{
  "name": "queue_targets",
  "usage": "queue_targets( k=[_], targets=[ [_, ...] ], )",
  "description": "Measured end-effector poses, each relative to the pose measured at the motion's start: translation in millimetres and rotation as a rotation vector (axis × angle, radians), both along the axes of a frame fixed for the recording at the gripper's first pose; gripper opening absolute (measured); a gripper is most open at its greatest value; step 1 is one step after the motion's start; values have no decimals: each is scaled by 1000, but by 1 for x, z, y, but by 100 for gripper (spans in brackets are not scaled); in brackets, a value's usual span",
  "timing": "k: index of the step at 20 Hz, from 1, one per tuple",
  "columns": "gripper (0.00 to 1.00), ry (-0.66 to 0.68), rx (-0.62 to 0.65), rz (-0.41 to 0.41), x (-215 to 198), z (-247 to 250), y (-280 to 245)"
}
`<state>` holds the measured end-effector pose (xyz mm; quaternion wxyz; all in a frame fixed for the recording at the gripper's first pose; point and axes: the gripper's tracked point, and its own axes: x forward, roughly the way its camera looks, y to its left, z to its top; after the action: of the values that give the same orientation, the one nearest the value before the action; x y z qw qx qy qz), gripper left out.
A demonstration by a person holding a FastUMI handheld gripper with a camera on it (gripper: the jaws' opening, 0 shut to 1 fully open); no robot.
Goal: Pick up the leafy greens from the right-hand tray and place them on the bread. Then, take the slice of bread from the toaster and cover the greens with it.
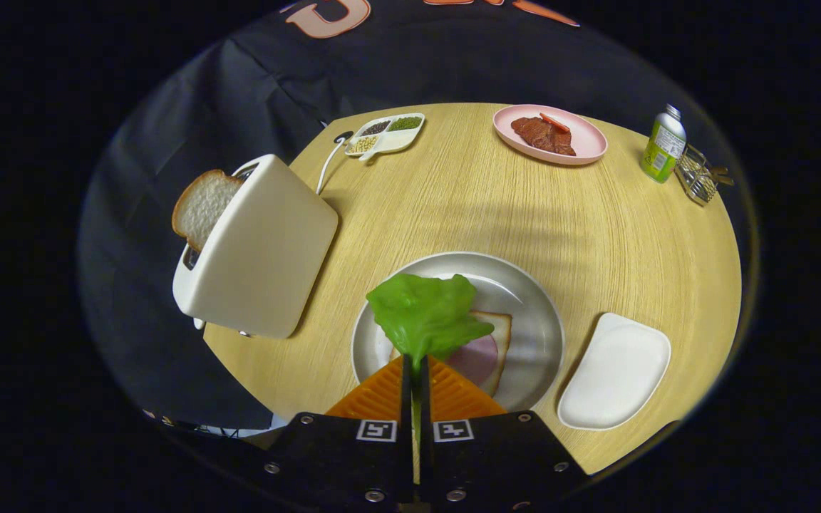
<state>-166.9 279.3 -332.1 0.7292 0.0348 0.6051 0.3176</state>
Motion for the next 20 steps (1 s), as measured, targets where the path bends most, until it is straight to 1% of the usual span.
queue_targets(
  k=[3,4,5,6,8,9,11,14,15,16,17,18,20],
  targets=[
    [13,-25,-75,10,2,-14,-8],
    [16,-42,-88,15,3,-15,-10],
    [23,-58,-94,12,5,-14,-11],
    [25,-68,-88,10,6,-9,-11],
    [42,-83,-85,-6,10,-1,-13],
    [50,-85,-86,-12,12,4,-14],
    [55,-85,-65,-30,17,22,-10],
    [59,-96,-44,-58,27,48,-2],
    [67,-97,-41,-69,31,56,2],
    [70,-99,-36,-79,34,64,5],
    [77,-103,-28,-86,38,72,9],
    [79,-109,-27,-90,40,81,13],
    [87,-123,-20,-95,47,101,22]
  ],
)
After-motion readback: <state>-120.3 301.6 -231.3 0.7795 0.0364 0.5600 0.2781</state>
